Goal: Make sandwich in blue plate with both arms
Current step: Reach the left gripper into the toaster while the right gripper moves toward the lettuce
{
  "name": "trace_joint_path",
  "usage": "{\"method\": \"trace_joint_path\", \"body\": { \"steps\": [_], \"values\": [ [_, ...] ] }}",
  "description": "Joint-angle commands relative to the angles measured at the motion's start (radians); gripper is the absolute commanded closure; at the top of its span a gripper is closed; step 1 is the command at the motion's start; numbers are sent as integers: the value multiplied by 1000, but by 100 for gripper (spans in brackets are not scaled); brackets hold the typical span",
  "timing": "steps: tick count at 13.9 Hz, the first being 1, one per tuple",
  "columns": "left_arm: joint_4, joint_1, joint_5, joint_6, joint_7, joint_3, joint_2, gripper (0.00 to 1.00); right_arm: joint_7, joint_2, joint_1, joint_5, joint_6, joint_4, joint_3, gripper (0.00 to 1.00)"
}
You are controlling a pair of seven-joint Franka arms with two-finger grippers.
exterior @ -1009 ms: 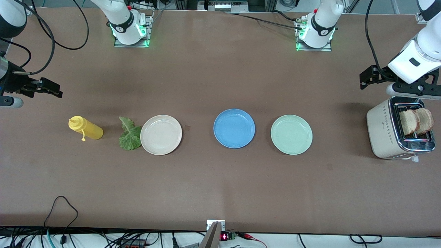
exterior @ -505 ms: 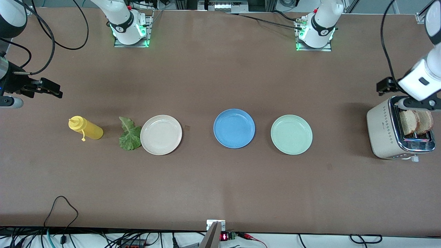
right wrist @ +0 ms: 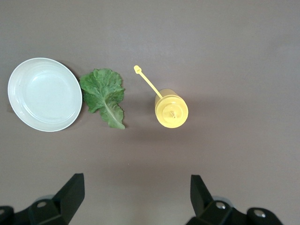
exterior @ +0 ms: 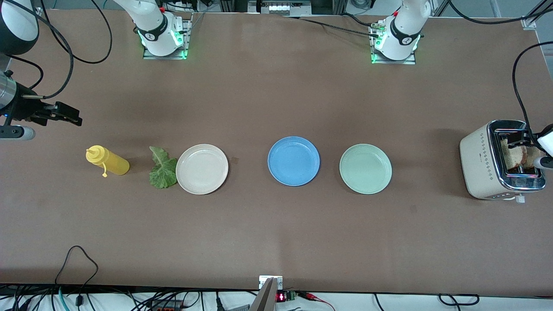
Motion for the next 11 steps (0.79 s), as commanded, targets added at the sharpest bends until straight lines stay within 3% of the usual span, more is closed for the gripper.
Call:
{"method": "trace_joint_path", "body": {
  "steps": [1,3,5,7,8,9,11],
  "values": [
    [11,56,-67,26,77,-15,62,4,1,-3,-6,14,2,-2,5,0],
    [11,64,-69,44,81,-15,81,14,4,-3,-6,18,-3,-5,5,0],
    [2,78,-69,41,112,-15,81,49,4,-3,-6,20,-6,-18,5,0],
    [2,85,-69,40,117,-15,91,73,2,-1,3,20,-2,-39,10,0],
    [1,87,-69,37,117,-13,95,91,4,5,12,20,3,-41,13,0],
    [-1,87,-69,37,115,-13,95,99,4,24,25,20,8,-38,13,0],
    [4,89,-68,31,118,-13,87,99,4,58,45,23,21,-36,15,0]
  ]
}}
